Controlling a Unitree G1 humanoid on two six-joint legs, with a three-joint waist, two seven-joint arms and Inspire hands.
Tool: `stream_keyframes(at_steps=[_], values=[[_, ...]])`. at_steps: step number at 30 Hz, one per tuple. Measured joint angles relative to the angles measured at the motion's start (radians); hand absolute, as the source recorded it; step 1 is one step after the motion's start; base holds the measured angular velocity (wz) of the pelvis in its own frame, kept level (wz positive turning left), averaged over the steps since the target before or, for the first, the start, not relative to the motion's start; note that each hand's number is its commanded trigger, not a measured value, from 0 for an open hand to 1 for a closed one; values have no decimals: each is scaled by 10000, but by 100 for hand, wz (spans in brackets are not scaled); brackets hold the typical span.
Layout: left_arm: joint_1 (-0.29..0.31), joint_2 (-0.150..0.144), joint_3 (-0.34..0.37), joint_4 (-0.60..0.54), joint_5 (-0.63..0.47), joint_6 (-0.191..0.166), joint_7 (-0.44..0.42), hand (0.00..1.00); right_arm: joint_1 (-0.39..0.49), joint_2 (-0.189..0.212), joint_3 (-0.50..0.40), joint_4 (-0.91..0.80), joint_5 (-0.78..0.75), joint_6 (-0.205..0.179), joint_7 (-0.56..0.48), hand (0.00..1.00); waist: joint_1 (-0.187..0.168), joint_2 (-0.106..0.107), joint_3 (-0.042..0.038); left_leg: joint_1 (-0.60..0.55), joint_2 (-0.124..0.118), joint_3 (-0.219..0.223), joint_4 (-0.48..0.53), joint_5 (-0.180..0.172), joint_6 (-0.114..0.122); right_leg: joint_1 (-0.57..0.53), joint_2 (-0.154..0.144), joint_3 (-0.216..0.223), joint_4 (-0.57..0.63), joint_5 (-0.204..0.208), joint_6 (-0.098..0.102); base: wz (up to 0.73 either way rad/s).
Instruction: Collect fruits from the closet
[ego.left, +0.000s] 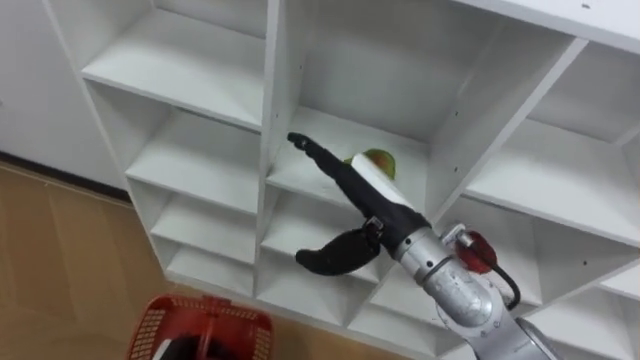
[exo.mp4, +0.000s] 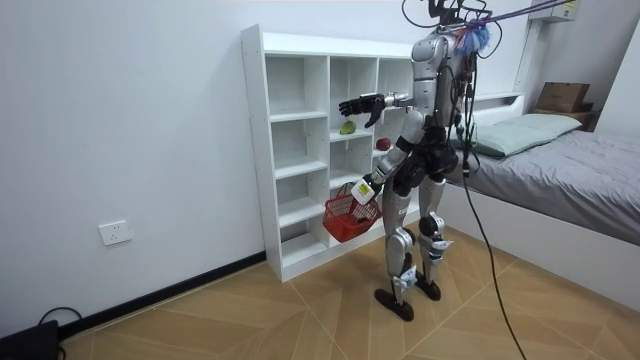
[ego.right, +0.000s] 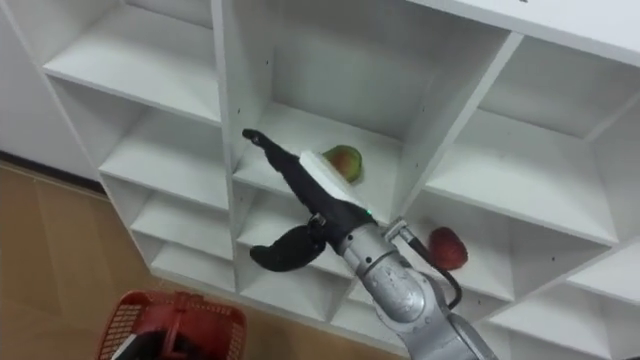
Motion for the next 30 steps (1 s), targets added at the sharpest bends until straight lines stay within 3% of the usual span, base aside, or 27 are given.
stream_keyframes(at_steps=[4,6,8,11,18,30], values=[[142,5,524,-290,234,15,-24,100,-120,-33,-596,-2,103,-1,-242,0,10,-210,-21,-47,-26,-109,-6,1,-1,49,-3,-134,-12,-15,18,9],[178,157,530,-308,242,12,-5,100,-306,-45,-793,16,763,-2,-627,0,19,-363,40,0,-33,-157,-7,-1,-5,148,6,-225,-71,-19,20,9],[272,263,520,-351,235,14,25,100,-479,-58,-861,98,1231,-58,-974,0,18,-525,-10,-1,-44,-252,1,-10,-15,192,15,-295,-141,-16,19,12],[288,346,670,-398,501,60,98,100,-1025,-222,-889,748,2027,-131,-1282,0,34,-699,29,6,-43,-359,104,-69,-19,321,15,-495,-129,-7,22,14],[480,499,909,-788,841,462,-46,100,-1703,-769,-1233,1975,2945,-75,-1653,0,284,-749,29,-1,-92,-681,341,-242,16,585,-8,-725,-135,-13,93,12],[718,751,910,-1461,1475,846,-121,100,-2109,-818,-1244,3320,3186,-16,-2046,0,389,-850,28,-346,-211,-993,649,-280,47,505,-39,-811,-136,-45,152,7]])
